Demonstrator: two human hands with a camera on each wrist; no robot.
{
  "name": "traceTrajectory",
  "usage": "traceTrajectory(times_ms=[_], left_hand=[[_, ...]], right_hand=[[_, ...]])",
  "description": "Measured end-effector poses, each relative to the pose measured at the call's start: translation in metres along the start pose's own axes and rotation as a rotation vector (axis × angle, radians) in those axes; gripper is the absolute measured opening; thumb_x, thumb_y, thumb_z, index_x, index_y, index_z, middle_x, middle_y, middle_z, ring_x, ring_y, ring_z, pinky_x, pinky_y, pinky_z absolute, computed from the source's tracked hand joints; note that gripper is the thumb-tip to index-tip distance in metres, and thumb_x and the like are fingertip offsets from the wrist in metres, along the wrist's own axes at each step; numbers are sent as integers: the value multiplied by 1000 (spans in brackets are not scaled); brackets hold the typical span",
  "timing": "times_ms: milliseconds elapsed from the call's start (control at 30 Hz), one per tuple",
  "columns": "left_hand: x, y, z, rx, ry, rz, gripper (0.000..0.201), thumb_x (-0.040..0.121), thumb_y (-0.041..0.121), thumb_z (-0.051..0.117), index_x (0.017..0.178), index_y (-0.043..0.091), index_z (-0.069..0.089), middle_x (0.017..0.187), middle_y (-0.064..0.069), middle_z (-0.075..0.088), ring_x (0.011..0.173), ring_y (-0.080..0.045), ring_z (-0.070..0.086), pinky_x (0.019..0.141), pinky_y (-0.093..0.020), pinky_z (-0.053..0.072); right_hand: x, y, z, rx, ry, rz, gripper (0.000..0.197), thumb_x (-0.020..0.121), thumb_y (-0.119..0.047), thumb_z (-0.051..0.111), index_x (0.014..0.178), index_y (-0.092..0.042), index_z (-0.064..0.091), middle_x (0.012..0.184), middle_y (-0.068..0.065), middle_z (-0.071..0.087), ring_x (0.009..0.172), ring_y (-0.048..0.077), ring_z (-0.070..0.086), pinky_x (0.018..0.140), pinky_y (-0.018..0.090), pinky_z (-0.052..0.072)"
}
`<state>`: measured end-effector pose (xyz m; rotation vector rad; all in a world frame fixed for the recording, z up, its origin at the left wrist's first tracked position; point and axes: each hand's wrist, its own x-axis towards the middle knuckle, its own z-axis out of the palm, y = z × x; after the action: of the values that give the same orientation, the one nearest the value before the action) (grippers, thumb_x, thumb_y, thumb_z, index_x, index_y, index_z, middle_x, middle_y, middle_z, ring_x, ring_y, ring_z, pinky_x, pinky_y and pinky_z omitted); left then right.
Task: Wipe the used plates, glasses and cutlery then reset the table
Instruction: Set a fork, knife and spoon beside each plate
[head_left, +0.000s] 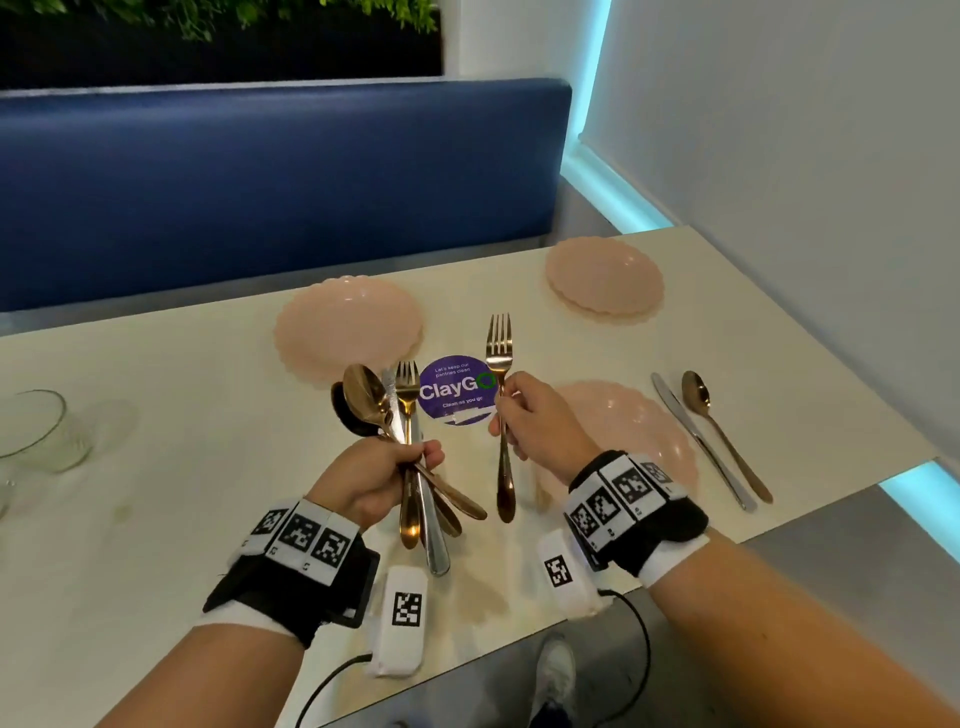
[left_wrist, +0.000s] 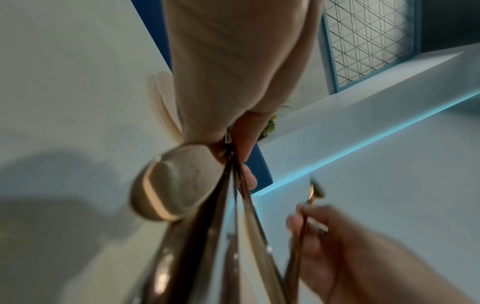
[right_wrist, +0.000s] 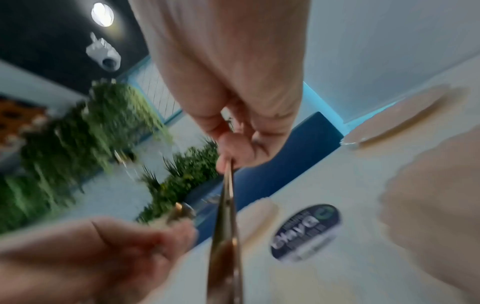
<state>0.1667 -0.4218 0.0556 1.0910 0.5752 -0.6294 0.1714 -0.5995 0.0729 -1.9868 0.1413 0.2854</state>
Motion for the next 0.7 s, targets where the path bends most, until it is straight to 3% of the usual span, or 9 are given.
traceTrajectory(times_ms=[67, 133, 200, 333, 467, 700], left_hand=[[-7, 2, -18, 2, 12, -3, 14, 97, -2, 38, 96, -4, 52, 86, -11, 59, 79, -16, 60, 60, -27, 55], [-12, 3, -33, 6, 19, -8, 13, 96, -2, 38, 97, -3, 51, 87, -11, 60, 79, -17, 60, 49, -25, 56], [-15, 2, -46, 13, 20, -14, 12, 96, -2, 39, 98, -2, 51, 89, -11, 60, 80, -17, 61, 46, -25, 56], [-22, -3, -57, 32, 12, -22, 14, 96, -2, 39, 93, -2, 53, 88, -11, 60, 80, -16, 60, 47, -26, 56], [-28, -9, -63, 5, 8, -38, 15, 96, -3, 39, 93, -2, 54, 88, -12, 60, 81, -19, 60, 45, -25, 56], [-29, -10, -71, -15, -12, -41, 15, 96, -2, 40, 95, -1, 55, 91, -13, 62, 83, -20, 62, 49, -27, 56]], right_hand=[[-6, 21, 13, -210, 54, 5, 13, 96, -14, 46, 101, -8, 56, 77, 7, 59, 59, 15, 50, 52, 18, 38], [-10, 45, 28, -443, 27, 47, 18, 94, -12, 48, 107, -4, 59, 86, 13, 61, 73, 26, 56, 61, 24, 39], [-14, 65, 45, -582, -7, 110, 21, 95, -9, 44, 108, -2, 58, 99, 18, 64, 88, 33, 60, 71, 32, 43], [-14, 82, 63, -712, 42, 194, 24, 95, -3, 37, 110, -4, 55, 111, 16, 63, 102, 32, 60, 73, 33, 40], [-13, 87, 71, -828, 63, 178, 32, 96, 2, 32, 123, -3, 50, 126, 16, 51, 117, 29, 50, 94, 31, 39], [-4, 97, 71, -814, 90, 221, 21, 97, -7, 42, 115, -2, 50, 120, 16, 52, 108, 28, 54, 86, 30, 42]])
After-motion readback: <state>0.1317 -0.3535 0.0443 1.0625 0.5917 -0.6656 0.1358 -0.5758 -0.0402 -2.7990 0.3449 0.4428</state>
